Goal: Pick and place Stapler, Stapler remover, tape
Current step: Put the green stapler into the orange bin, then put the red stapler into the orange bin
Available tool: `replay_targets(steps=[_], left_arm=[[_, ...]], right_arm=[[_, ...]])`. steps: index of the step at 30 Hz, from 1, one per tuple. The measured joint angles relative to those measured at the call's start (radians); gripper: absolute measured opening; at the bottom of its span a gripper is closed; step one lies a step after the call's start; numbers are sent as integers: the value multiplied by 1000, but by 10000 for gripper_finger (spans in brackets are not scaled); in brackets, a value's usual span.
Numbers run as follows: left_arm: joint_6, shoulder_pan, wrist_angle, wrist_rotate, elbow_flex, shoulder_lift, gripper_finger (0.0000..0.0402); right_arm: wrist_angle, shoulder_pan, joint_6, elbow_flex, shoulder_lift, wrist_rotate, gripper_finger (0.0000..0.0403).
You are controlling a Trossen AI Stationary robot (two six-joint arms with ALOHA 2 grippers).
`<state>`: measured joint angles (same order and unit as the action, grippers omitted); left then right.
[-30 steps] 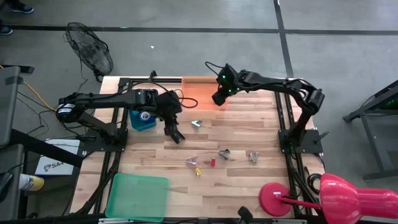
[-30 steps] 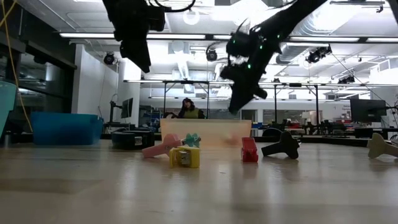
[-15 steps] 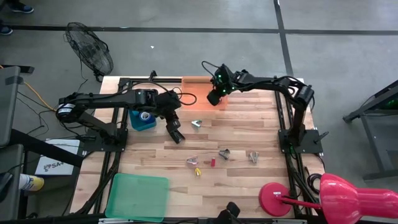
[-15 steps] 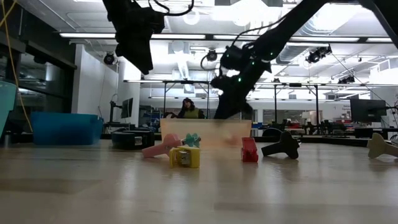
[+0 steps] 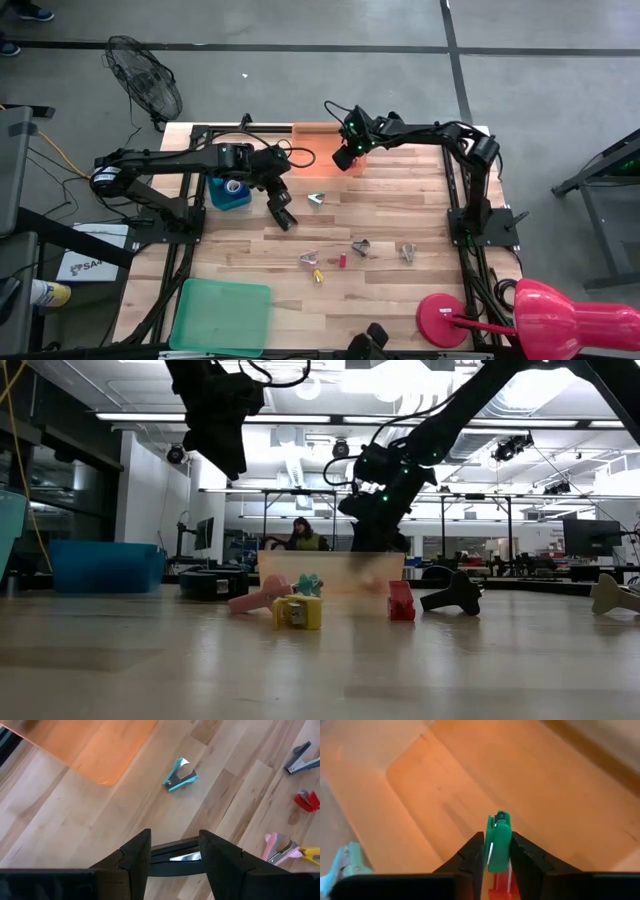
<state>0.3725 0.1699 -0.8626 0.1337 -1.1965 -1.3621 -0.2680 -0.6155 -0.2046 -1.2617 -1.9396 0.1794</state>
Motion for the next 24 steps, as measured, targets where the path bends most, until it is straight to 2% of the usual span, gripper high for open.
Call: replay_targets(steps=[7,17,24], left_arm=[[0,0,0,0,0,0,163],[-3,0,-4,-1,0,0,163],[-24,0,-12,-2,0,0,163]], right_arm=[[-12,0,-9,0,0,-8,121],[-20,-1,-67,1,9,-4,135],[-118,3,-18,1,107,98,135]])
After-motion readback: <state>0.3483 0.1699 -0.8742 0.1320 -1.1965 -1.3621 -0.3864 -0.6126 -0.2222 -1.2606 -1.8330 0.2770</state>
